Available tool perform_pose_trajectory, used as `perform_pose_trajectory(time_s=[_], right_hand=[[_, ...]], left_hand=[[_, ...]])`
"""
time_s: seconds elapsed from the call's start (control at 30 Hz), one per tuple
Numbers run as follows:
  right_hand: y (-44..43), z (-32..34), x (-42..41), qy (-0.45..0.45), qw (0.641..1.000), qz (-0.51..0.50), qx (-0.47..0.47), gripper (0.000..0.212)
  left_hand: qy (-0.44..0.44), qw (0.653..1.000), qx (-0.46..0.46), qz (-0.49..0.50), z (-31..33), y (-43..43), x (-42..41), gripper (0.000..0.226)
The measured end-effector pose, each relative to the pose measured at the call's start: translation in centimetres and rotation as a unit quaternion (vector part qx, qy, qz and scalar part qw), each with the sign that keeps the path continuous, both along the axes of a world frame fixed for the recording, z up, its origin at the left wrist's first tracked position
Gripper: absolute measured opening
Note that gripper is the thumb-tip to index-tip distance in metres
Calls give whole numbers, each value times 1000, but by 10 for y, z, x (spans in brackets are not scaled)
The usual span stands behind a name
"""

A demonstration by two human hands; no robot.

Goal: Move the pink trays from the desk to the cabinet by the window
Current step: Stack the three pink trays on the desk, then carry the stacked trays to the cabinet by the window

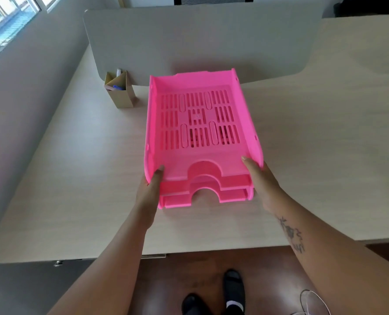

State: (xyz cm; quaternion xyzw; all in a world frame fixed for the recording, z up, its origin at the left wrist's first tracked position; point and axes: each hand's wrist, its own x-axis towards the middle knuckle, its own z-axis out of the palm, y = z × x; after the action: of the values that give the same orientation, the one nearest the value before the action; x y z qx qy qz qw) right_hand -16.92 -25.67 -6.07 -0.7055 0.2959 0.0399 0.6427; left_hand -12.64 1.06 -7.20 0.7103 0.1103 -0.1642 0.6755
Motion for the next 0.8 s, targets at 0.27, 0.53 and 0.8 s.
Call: perform_pose_trajectory(time_s=[0.27, 0.53, 0.8], right_hand=[[2, -21, 0, 15, 996, 11, 87, 81], [-3, 0, 6, 39, 990, -17, 131, 98], [-2, 73, -7, 29, 987, -30, 158, 64]], left_hand=[[-5, 998, -66, 10, -20, -8, 1, 65], [38, 994, -77, 65, 3, -17, 9, 82], [60, 989, -99, 87, 65, -24, 9, 95]])
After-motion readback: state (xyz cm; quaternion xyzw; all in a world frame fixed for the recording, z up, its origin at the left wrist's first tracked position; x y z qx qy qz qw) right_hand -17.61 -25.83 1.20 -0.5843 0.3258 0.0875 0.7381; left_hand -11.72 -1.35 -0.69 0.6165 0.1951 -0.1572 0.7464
